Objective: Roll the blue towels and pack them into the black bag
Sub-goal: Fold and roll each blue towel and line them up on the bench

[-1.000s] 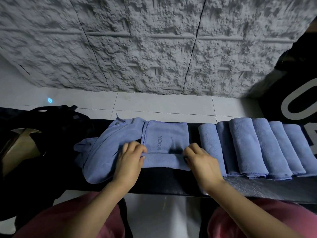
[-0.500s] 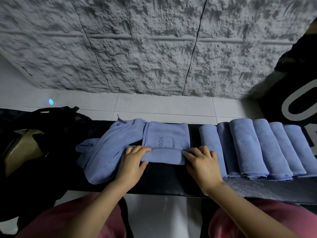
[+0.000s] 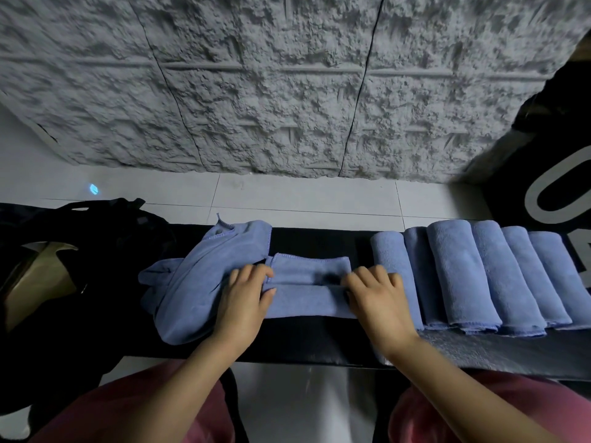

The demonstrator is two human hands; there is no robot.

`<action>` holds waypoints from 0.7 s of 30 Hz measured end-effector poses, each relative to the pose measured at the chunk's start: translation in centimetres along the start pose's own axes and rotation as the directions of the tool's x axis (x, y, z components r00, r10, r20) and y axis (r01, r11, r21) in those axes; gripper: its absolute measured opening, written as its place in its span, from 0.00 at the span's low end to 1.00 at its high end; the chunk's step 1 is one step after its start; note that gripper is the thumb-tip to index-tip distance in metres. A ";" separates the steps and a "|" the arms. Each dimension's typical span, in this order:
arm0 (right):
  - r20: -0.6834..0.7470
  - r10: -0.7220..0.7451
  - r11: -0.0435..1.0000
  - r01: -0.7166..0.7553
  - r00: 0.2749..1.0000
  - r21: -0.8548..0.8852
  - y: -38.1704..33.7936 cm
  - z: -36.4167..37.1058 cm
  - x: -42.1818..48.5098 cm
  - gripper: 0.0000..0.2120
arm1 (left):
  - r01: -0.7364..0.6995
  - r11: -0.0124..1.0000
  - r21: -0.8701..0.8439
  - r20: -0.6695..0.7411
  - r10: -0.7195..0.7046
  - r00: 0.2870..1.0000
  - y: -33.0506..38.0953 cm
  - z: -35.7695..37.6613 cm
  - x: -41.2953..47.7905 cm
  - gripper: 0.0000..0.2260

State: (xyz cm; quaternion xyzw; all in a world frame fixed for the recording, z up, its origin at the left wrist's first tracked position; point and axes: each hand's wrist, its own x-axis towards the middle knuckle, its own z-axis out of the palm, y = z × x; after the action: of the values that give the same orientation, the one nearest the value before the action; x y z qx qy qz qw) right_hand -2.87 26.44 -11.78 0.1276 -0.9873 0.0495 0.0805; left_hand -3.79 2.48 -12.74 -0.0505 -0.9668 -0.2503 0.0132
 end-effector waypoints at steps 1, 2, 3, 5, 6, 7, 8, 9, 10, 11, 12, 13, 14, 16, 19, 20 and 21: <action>-0.028 -0.052 0.999 0.052 0.998 0.001 0.1 0.0 -0.1 0.12 | -0.101 0.994 0.042 -0.030 0.102 0.994 0.0 0.0 -0.1 0.06; -0.044 -0.084 0.996 0.084 0.996 0.007 0.1 0.0 -0.3 0.12 | -0.177 0.982 0.064 -0.037 0.179 0.983 0.0 -0.1 -0.1 0.06; -0.049 -0.099 0.995 0.100 0.994 0.019 0.1 0.0 -0.5 0.11 | -0.219 0.974 0.061 -0.024 0.221 0.975 -0.2 -0.2 -0.2 0.07; -0.049 -0.117 0.991 0.120 0.992 0.054 0.2 -0.1 -1.1 0.06 | -0.235 0.970 0.062 0.055 0.232 0.971 -0.6 -0.4 -0.3 0.14; -0.038 -0.126 0.990 0.128 0.991 0.056 0.2 0.0 -1.3 0.07 | -0.241 0.965 0.103 0.109 0.230 0.967 -0.6 -0.5 -0.5 0.19; -0.017 -0.136 0.990 0.136 0.991 0.041 0.1 0.0 -1.5 0.11 | -0.257 0.953 0.162 0.150 0.233 0.961 -0.7 -0.4 -0.7 0.24; 0.008 -0.142 0.990 0.141 0.990 0.020 0.2 0.1 -1.5 0.16 | -0.272 0.940 0.205 0.168 0.239 0.956 -0.7 -0.4 -0.8 0.27; 0.030 -0.144 0.990 0.144 0.989 -0.003 0.2 0.3 -1.4 0.21 | -0.271 0.939 0.213 0.168 0.238 0.957 -0.7 -0.2 -0.8 0.28; 0.053 -0.137 0.990 0.138 0.989 -0.022 0.2 0.5 -1.3 0.25 | -0.251 0.949 0.191 0.155 0.223 0.962 -0.6 -0.1 -0.7 0.27; 0.071 -0.122 0.992 0.124 0.990 -0.028 0.3 0.6 -1.1 0.27 | -0.209 0.967 0.147 0.134 0.190 0.973 -0.6 0.0 -0.5 0.25; 0.079 -0.106 0.994 0.108 0.991 -0.021 0.3 0.7 -0.9 0.28 | -0.139 0.987 0.083 0.142 0.126 0.982 -0.5 0.0 -0.3 0.23; 0.074 -0.095 0.995 0.096 0.993 -0.014 0.3 0.8 -0.7 0.29 | -0.065 0.998 0.019 0.155 0.061 0.986 -0.5 -0.1 -0.1 0.22; 0.061 -0.092 0.996 0.092 0.994 -0.006 0.2 0.9 -0.5 0.28 | 0.005 0.999 -0.038 0.169 0.001 0.986 -0.5 -0.2 0.1 0.21; 0.038 -0.111 0.994 0.110 0.993 0.004 0.2 1.1 -0.4 0.27 | 0.117 0.984 -0.130 0.207 -0.089 0.974 -0.7 -0.3 0.3 0.20; 0.058 -0.144 0.989 0.145 0.988 -0.005 0.2 1.4 -0.6 0.21 | 0.198 0.956 -0.216 0.277 -0.134 0.951 -0.8 -0.3 0.5 0.14; 0.084 -0.141 0.990 0.142 0.986 -0.007 0.1 1.4 -0.8 0.20 | 0.228 0.950 -0.213 0.289 -0.162 0.944 -0.6 -0.4 0.6 0.12; 0.117 -0.133 0.991 0.134 0.984 -0.004 -0.1 1.4 -0.9 0.19 | 0.257 0.946 -0.197 0.291 -0.194 0.937 -0.5 -0.4 0.7 0.10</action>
State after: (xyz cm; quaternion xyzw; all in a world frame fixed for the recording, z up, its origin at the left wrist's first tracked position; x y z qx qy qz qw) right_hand -2.20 26.40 -13.30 0.1955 -0.9798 0.0309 0.0268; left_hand -4.51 1.95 -12.57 0.0270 -0.9230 -0.3520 -0.1527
